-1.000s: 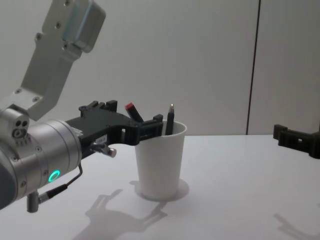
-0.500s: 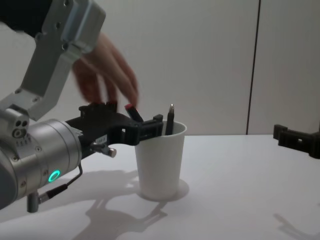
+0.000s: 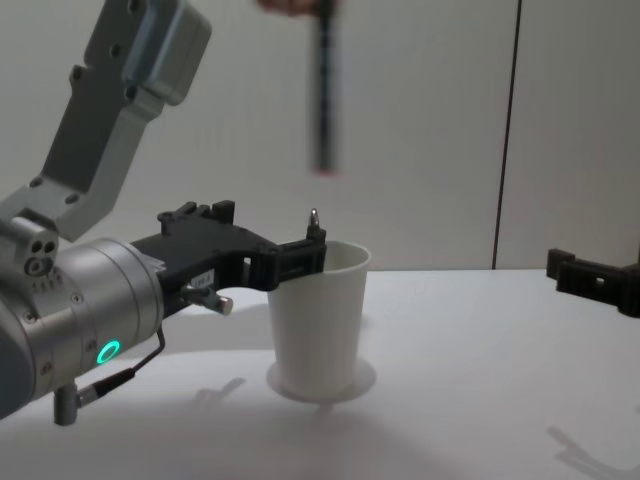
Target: Place the pen into the pen holder.
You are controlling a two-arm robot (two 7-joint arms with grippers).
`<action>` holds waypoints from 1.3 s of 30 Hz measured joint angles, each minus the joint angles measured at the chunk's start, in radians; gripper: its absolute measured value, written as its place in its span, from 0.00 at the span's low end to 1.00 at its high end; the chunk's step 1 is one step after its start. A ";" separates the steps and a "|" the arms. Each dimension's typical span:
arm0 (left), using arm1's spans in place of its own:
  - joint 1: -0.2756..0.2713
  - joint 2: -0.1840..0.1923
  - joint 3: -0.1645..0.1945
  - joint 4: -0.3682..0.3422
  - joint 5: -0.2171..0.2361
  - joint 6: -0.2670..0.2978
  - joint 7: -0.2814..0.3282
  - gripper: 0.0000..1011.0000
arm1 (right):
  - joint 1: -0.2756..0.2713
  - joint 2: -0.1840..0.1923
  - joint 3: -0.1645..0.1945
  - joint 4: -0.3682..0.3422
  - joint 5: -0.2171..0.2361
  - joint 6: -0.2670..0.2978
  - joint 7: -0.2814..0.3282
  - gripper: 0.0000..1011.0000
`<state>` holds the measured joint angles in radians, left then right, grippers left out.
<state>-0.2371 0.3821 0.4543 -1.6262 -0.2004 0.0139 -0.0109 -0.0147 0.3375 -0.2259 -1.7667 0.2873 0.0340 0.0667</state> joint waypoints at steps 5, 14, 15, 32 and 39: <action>0.000 0.000 0.000 0.000 0.000 0.000 0.000 0.99 | 0.000 0.000 0.000 0.000 0.000 0.000 0.000 0.99; 0.000 0.000 0.000 0.000 0.000 0.000 0.000 0.99 | 0.000 0.000 0.000 0.000 0.000 0.000 0.000 0.99; 0.000 0.000 0.000 0.000 0.000 0.000 0.000 0.99 | 0.000 0.000 0.000 0.000 0.000 0.000 0.000 0.99; 0.000 0.000 0.000 0.000 0.000 0.000 0.000 0.99 | 0.000 0.000 0.000 0.000 0.000 0.000 0.000 0.99; 0.000 0.000 0.000 0.000 0.000 0.000 0.000 0.99 | 0.000 0.000 0.000 0.000 0.000 0.000 0.000 0.99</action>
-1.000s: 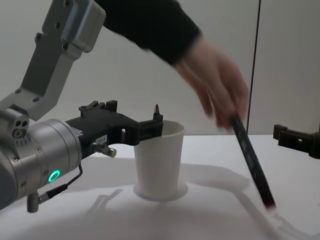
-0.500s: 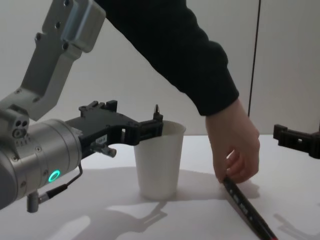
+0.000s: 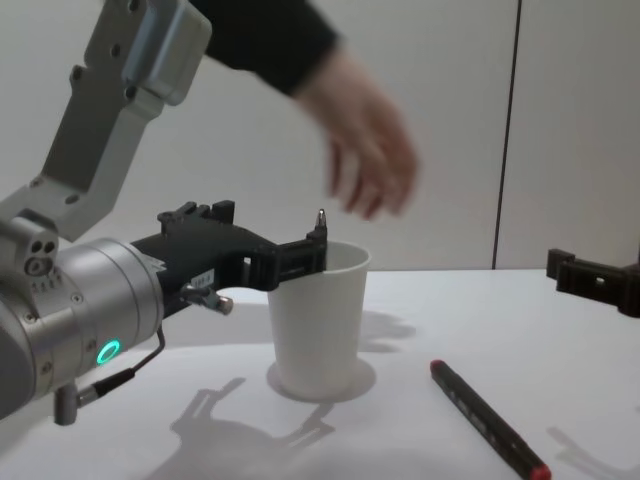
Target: Place the pen into the pen holder.
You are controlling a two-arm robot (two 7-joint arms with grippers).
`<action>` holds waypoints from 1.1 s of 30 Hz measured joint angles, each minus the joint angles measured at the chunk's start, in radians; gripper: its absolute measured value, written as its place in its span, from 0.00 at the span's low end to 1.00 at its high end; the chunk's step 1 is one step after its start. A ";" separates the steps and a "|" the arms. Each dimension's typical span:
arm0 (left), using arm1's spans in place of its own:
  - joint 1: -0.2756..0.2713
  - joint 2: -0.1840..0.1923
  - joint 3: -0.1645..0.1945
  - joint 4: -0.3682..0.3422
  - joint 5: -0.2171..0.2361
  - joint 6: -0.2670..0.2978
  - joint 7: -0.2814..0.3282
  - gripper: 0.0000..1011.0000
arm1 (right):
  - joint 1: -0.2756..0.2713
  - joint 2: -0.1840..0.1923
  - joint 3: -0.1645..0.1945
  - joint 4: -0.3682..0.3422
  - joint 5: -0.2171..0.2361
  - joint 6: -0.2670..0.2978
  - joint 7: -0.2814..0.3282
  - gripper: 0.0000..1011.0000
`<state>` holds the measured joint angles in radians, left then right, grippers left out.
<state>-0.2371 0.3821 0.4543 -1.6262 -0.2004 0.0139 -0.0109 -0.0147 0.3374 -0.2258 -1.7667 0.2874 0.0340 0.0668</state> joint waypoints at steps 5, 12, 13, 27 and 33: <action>0.000 0.000 0.000 0.000 0.000 0.000 0.000 0.99 | 0.000 0.000 0.000 0.000 0.000 0.000 0.000 0.99; 0.000 0.000 0.000 0.000 0.000 0.000 0.000 0.99 | 0.000 0.000 0.000 0.000 0.000 0.000 0.000 0.99; 0.000 0.000 0.000 0.000 0.000 0.000 0.000 0.99 | 0.000 0.000 0.000 0.000 0.000 0.000 0.000 0.99; 0.000 0.000 0.000 0.000 0.000 0.000 0.000 0.99 | 0.000 0.000 0.000 0.000 0.000 0.000 0.000 0.99; 0.000 0.000 0.000 0.000 0.000 0.000 0.000 0.99 | 0.000 0.000 0.000 0.000 0.000 0.000 0.000 0.99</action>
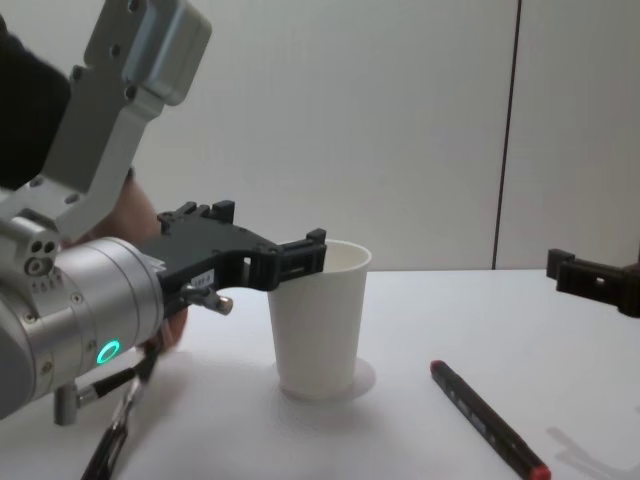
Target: Place the pen into the pen holder.
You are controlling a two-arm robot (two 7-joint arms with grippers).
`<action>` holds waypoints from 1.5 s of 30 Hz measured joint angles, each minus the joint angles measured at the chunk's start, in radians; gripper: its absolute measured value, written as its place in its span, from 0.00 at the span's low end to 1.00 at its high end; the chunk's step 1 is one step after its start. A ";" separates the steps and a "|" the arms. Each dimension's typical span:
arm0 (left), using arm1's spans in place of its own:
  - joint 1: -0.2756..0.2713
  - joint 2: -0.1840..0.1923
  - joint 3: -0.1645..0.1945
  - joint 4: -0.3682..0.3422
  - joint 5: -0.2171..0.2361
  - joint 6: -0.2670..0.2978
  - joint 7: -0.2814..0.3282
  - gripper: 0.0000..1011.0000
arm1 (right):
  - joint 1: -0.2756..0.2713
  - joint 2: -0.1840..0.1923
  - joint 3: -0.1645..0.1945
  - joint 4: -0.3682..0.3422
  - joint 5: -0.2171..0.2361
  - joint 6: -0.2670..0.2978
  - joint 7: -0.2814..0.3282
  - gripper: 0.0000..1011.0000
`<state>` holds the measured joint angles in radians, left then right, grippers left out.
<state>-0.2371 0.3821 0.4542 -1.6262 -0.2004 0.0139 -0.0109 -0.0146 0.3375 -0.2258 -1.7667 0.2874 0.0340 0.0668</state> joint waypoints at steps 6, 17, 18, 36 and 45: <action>0.000 0.000 0.000 0.000 0.000 0.000 0.000 0.99 | 0.000 0.000 0.000 0.000 0.000 0.000 0.000 0.99; 0.000 0.000 0.000 0.000 0.000 0.000 0.000 0.99 | 0.000 0.000 0.000 0.000 0.000 0.000 0.000 0.99; 0.000 0.000 0.000 0.000 0.000 0.000 0.000 0.99 | 0.000 0.000 0.000 0.000 0.000 0.000 0.000 0.99; 0.000 0.000 0.000 0.000 0.000 0.000 0.000 0.99 | 0.000 0.000 0.000 0.000 0.000 0.000 0.000 0.99; 0.000 0.000 0.000 0.000 0.000 0.000 0.000 0.99 | 0.000 0.000 0.000 0.000 0.000 0.000 0.000 0.99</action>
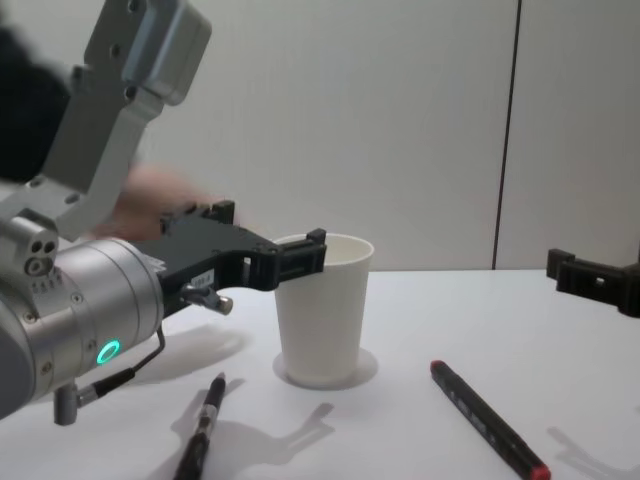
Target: Place the pen into the pen holder.
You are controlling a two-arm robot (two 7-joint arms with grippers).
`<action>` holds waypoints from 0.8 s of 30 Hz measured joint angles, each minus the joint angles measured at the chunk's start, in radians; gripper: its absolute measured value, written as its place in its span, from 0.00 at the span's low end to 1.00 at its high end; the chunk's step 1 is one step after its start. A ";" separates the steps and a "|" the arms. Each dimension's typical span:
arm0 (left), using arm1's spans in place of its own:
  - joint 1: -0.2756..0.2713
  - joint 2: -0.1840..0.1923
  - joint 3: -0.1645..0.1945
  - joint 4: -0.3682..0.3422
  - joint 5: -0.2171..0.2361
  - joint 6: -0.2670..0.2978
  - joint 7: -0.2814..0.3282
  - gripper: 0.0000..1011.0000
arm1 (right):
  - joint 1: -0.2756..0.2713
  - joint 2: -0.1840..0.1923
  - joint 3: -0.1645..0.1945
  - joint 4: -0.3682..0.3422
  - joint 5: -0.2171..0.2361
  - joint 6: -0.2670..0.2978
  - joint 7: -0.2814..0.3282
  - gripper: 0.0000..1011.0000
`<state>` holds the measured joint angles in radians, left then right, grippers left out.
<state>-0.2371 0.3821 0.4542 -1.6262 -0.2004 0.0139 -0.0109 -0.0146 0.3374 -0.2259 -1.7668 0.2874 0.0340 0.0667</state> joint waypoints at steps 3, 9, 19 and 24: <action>0.000 0.000 0.000 0.000 0.000 0.000 0.000 0.99 | 0.000 0.000 0.000 0.000 0.000 0.000 0.000 0.99; 0.000 0.000 0.000 0.000 0.000 0.000 0.000 0.99 | 0.000 0.000 0.000 0.000 0.000 0.000 0.000 0.99; 0.000 0.000 0.000 0.000 0.000 0.000 0.000 0.99 | 0.000 0.000 0.000 0.000 0.000 0.000 0.000 0.99; 0.000 0.000 0.000 0.000 0.000 0.000 0.000 0.99 | 0.000 0.000 0.000 0.000 0.000 0.000 0.000 0.99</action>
<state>-0.2371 0.3821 0.4543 -1.6262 -0.2003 0.0139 -0.0109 -0.0146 0.3374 -0.2258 -1.7668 0.2874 0.0340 0.0667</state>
